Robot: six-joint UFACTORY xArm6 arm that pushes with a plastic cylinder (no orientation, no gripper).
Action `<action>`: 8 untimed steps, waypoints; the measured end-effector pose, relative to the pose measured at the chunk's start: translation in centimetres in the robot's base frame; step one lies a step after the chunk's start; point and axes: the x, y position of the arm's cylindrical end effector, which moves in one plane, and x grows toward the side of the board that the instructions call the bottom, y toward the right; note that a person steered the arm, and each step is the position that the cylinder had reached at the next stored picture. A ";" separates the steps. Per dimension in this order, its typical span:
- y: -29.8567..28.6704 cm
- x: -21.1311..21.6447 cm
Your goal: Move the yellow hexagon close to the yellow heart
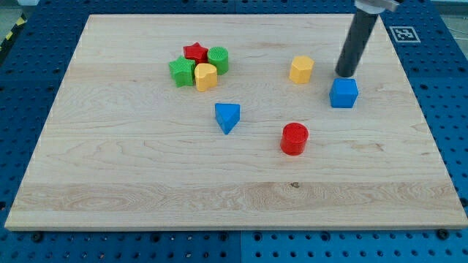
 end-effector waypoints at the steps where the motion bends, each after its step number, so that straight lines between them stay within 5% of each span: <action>1: -2.2 0.0; 8: -9.1 -0.6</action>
